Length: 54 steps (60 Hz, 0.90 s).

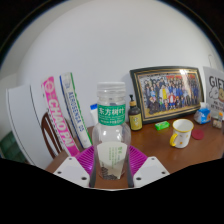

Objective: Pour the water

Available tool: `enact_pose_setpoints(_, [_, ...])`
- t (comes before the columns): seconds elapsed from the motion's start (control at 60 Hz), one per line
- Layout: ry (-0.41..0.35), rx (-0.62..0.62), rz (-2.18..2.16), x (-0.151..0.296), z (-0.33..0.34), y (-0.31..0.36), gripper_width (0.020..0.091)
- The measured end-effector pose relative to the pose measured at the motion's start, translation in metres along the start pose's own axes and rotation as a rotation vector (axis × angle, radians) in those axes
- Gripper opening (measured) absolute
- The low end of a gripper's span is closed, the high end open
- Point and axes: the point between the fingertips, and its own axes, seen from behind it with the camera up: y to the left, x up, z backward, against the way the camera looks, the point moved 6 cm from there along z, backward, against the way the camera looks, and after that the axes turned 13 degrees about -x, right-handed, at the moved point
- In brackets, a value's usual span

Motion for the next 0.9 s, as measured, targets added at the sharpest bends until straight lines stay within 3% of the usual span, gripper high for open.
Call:
enact_pose_setpoints(0.217, [0.069, 0.189, -0.604, 0.094, -0.023, 0.003, 0.0433])
enact_pose_setpoints(0.367, [0.151, 0.299, -1.093, 0.130, -0.057, -0.028, 0.0433])
enact_pose_setpoints(0.667, [0.217, 0.375, -1.735, 0.129, -0.105, -0.098, 0.0432])
enact_pose_setpoints(0.9, [0.239, 0.398, -1.847, 0.118, -0.116, -0.113, 0.0433])
